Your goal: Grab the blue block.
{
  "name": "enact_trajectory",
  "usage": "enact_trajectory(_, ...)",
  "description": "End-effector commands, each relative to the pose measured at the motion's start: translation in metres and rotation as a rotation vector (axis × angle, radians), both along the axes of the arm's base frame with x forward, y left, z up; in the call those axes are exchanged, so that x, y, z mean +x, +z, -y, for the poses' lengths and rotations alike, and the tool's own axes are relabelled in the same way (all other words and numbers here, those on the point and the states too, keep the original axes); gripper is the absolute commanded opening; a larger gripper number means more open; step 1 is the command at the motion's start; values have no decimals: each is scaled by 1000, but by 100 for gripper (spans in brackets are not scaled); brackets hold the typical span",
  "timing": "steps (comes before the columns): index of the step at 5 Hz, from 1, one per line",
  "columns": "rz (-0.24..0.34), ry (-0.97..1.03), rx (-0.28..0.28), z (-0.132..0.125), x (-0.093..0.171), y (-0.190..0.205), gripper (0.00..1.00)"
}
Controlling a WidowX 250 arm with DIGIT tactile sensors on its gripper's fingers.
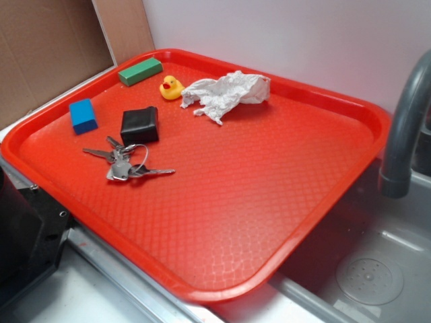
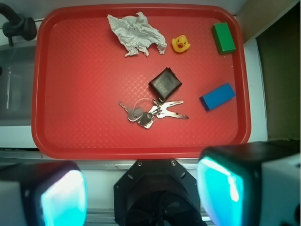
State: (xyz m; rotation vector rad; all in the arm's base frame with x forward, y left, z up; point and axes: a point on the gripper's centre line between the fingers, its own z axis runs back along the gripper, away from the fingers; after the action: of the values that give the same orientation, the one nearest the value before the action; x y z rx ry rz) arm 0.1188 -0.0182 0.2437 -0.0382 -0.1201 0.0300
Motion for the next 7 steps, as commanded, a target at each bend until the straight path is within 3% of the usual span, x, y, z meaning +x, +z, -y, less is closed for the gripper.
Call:
enact_trajectory(1, 0, 0, 0, 0, 0, 0, 100)
enact_trajectory(2, -36, 245, -20, -41, 14, -40, 100)
enact_trajectory(4, 16, 621, -72, -91, 21, -89, 100)
enact_trajectory(5, 51, 698, -49, -114, 35, -118, 100)
enact_trajectory(7, -20, 709, 48, -138, 57, -160, 100)
